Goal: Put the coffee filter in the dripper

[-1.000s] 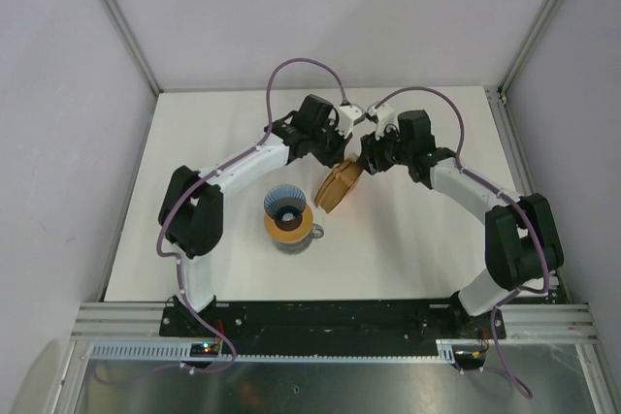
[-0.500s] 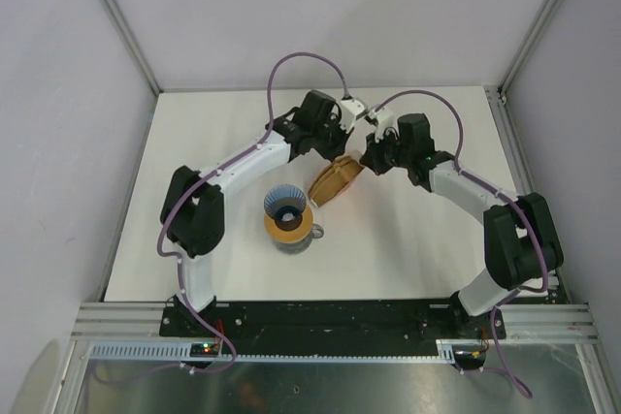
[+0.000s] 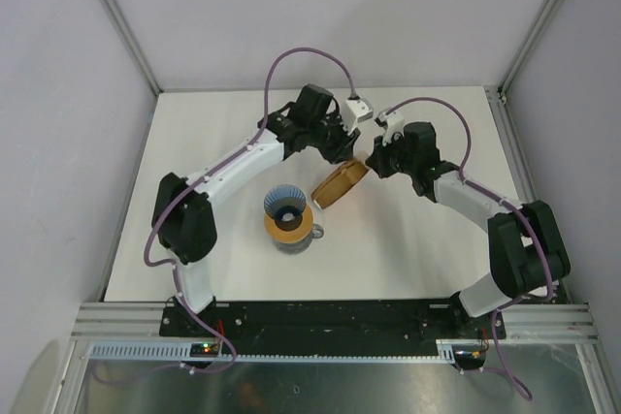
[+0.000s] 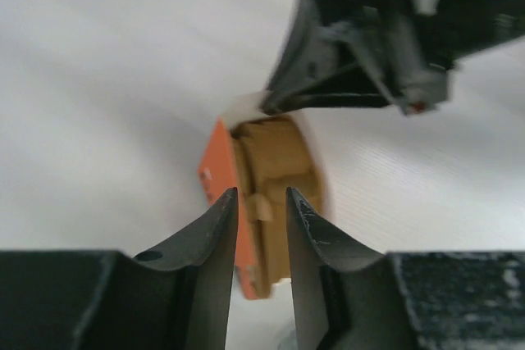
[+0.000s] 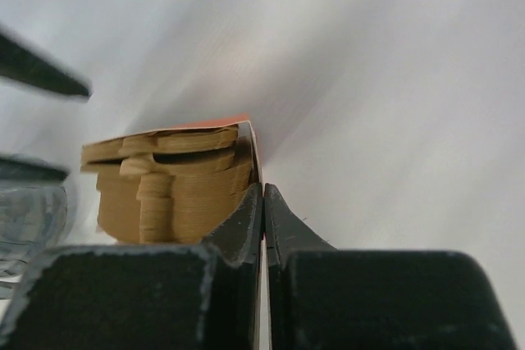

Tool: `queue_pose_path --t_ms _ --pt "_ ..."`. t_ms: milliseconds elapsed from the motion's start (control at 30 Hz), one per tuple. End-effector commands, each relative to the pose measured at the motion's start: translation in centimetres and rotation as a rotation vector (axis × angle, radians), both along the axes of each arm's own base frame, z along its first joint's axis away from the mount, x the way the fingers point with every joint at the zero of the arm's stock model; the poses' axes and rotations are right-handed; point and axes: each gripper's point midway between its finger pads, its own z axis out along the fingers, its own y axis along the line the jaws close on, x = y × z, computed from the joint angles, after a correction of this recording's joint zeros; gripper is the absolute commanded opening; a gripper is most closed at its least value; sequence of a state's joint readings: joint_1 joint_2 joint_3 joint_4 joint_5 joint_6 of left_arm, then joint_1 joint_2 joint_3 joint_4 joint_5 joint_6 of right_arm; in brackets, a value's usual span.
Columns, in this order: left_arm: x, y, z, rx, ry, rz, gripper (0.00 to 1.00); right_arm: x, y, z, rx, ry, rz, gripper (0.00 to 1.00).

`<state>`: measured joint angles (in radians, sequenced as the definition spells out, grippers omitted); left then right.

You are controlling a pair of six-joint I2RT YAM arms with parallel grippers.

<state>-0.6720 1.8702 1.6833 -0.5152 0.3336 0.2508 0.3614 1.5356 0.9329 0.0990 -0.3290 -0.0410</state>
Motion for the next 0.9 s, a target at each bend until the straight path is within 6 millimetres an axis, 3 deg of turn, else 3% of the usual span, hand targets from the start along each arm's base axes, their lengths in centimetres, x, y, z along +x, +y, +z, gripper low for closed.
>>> queue_pose_path --t_ms 0,100,167,400,500,700,867 --pt "-5.6 -1.1 3.5 -0.103 0.038 -0.264 0.33 -0.8 -0.7 -0.2 0.004 0.03 -0.043 0.0" --pt "-7.6 -1.6 3.1 -0.142 0.124 -0.312 0.31 -0.9 -0.9 -0.2 0.002 0.028 -0.051 0.0" --pt "-7.5 -1.6 2.3 -0.124 0.136 -0.296 0.31 -1.0 -0.9 0.0 0.004 0.023 -0.053 0.0" --pt "-3.6 -0.5 -1.5 0.01 0.085 -0.171 0.39 -1.4 -1.0 0.5 0.006 0.015 -0.051 0.0" --pt "-3.3 -0.6 -2.0 0.018 0.081 -0.171 0.41 -1.5 -1.0 0.4 0.006 0.016 -0.051 0.0" --pt "-4.6 -1.2 -1.8 -0.022 0.124 -0.216 0.37 -1.4 -1.1 0.3 0.001 0.017 -0.059 0.0" --pt "-2.1 -0.2 -2.5 0.013 0.11 -0.124 0.37 -1.5 -1.0 0.5 0.007 0.012 -0.05 0.0"
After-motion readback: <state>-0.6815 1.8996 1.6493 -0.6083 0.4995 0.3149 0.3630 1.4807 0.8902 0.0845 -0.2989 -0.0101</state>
